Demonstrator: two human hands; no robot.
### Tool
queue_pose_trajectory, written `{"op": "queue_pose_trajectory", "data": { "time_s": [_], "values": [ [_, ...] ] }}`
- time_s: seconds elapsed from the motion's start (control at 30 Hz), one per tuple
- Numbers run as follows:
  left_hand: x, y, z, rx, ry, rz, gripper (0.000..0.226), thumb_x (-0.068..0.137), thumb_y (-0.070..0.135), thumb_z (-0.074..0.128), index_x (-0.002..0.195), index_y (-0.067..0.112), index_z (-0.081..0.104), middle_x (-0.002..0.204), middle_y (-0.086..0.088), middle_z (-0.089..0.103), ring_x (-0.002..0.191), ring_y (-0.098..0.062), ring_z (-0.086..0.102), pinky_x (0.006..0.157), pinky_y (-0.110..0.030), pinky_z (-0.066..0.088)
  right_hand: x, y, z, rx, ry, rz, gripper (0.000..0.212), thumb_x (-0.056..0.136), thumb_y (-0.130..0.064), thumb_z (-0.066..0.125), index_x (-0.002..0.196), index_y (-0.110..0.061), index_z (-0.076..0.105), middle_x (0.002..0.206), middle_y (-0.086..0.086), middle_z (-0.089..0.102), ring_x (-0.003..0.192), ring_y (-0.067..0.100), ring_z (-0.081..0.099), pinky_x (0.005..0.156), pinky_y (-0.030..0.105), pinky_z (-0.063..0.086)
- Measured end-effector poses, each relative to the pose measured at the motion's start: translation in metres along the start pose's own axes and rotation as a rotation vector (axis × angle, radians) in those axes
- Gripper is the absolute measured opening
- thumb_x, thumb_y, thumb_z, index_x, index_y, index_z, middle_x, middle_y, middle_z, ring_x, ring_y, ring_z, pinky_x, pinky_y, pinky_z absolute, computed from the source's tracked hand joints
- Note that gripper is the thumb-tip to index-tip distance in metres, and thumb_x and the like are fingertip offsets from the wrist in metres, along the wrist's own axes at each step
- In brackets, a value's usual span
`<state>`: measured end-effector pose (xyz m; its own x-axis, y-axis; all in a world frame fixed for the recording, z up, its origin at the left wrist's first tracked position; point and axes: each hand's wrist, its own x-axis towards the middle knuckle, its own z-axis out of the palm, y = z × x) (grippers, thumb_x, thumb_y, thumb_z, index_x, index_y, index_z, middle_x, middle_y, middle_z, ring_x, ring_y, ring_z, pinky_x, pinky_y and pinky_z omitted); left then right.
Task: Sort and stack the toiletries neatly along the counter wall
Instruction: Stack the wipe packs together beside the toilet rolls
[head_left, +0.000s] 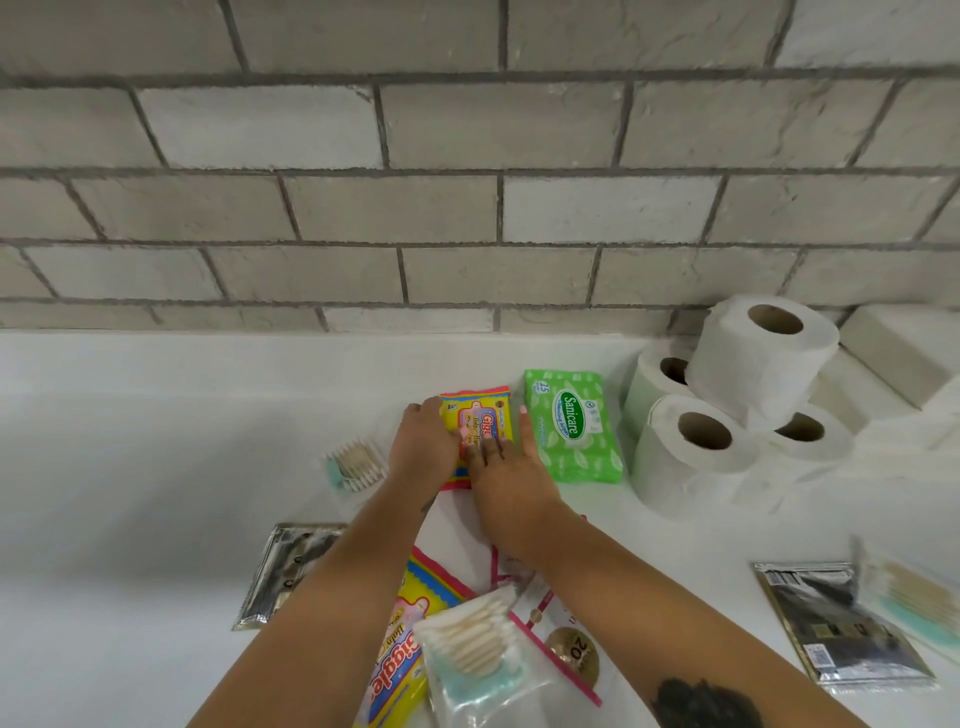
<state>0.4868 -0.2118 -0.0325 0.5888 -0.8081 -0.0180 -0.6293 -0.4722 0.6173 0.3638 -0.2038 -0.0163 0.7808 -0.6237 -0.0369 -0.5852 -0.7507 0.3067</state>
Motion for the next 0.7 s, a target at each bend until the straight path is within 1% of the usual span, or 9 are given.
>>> {"op": "queue_pose_trajectory", "data": {
  "time_s": [0.1,0.13,0.2,0.33,0.4,0.47,0.53,0.57,0.7],
  "values": [
    [-0.008,0.004,-0.006,0.016,0.033,0.017,0.05,0.091,0.023,0.055,0.137,0.013,0.04,0.134,-0.013,0.043,0.124,-0.031,0.043,0.099,-0.04,0.039,-0.007,0.003,-0.001,0.069,0.009,0.008,0.069,0.092,-0.021,0.037,0.15,-0.006,0.003,0.157,0.015,0.01,0.144,0.031,0.015,0.096,0.059,-0.028],
    [-0.011,0.006,-0.009,0.003,0.045,0.022,0.049,0.092,0.024,0.055,0.138,0.013,0.04,0.136,-0.012,0.042,0.125,-0.032,0.042,0.1,-0.04,0.038,-0.012,0.004,-0.004,0.094,0.023,0.009,0.07,0.092,-0.021,0.038,0.15,-0.007,0.003,0.158,0.013,0.007,0.145,0.028,0.012,0.094,0.059,-0.029],
    [-0.02,0.009,-0.014,-0.034,0.067,0.044,0.048,0.091,0.023,0.055,0.137,0.013,0.042,0.136,-0.012,0.042,0.125,-0.031,0.042,0.101,-0.039,0.037,-0.023,0.007,-0.01,0.178,0.072,0.027,0.068,0.092,-0.02,0.039,0.151,-0.011,0.006,0.158,0.009,0.007,0.146,0.022,0.011,0.093,0.058,-0.03],
    [-0.051,0.015,-0.022,-0.093,0.097,0.091,0.044,0.09,0.017,0.054,0.133,0.012,0.047,0.132,-0.013,0.046,0.122,-0.03,0.047,0.101,-0.035,0.037,-0.058,0.02,-0.023,0.423,0.134,0.082,0.06,0.092,-0.026,0.047,0.147,-0.023,0.024,0.157,-0.001,0.018,0.143,0.011,0.02,0.101,0.053,-0.028],
    [-0.073,0.018,-0.025,-0.116,0.09,0.115,0.043,0.09,0.017,0.055,0.132,0.012,0.049,0.129,-0.013,0.048,0.118,-0.029,0.05,0.099,-0.035,0.038,-0.08,0.028,-0.027,0.534,0.154,0.108,0.058,0.09,-0.027,0.05,0.144,-0.027,0.03,0.154,-0.005,0.026,0.14,0.009,0.026,0.105,0.052,-0.025],
    [-0.096,0.022,-0.026,-0.126,0.077,0.124,0.043,0.089,0.017,0.057,0.131,0.013,0.05,0.127,-0.013,0.049,0.115,-0.029,0.052,0.098,-0.034,0.039,-0.104,0.036,-0.03,0.631,0.176,0.153,0.053,0.089,-0.029,0.052,0.14,-0.029,0.036,0.144,-0.007,0.042,0.134,0.011,0.036,0.111,0.05,-0.018],
    [-0.119,0.025,-0.025,-0.114,0.072,0.116,0.042,0.088,0.018,0.059,0.129,0.014,0.052,0.126,-0.012,0.051,0.114,-0.028,0.054,0.097,-0.031,0.039,-0.129,0.044,-0.029,0.667,0.197,0.198,0.046,0.09,-0.031,0.05,0.135,-0.032,0.041,0.127,-0.006,0.059,0.125,0.013,0.047,0.113,0.044,-0.007],
    [-0.131,0.027,-0.023,-0.11,0.071,0.115,0.042,0.087,0.018,0.06,0.128,0.014,0.053,0.125,-0.012,0.052,0.112,-0.027,0.055,0.095,-0.029,0.038,-0.141,0.048,-0.027,0.673,0.21,0.206,0.043,0.09,-0.032,0.05,0.133,-0.033,0.045,0.121,-0.008,0.062,0.121,0.013,0.05,0.113,0.04,-0.003],
    [-0.179,0.034,-0.015,-0.145,0.048,0.103,0.04,0.085,0.015,0.063,0.124,0.012,0.056,0.125,-0.011,0.056,0.107,-0.025,0.059,0.083,-0.022,0.039,-0.186,0.058,-0.017,0.763,0.205,0.19,0.032,0.089,-0.032,0.056,0.122,-0.034,0.057,0.124,-0.018,0.06,0.114,0.007,0.055,0.114,0.038,0.01]
  ]
}}
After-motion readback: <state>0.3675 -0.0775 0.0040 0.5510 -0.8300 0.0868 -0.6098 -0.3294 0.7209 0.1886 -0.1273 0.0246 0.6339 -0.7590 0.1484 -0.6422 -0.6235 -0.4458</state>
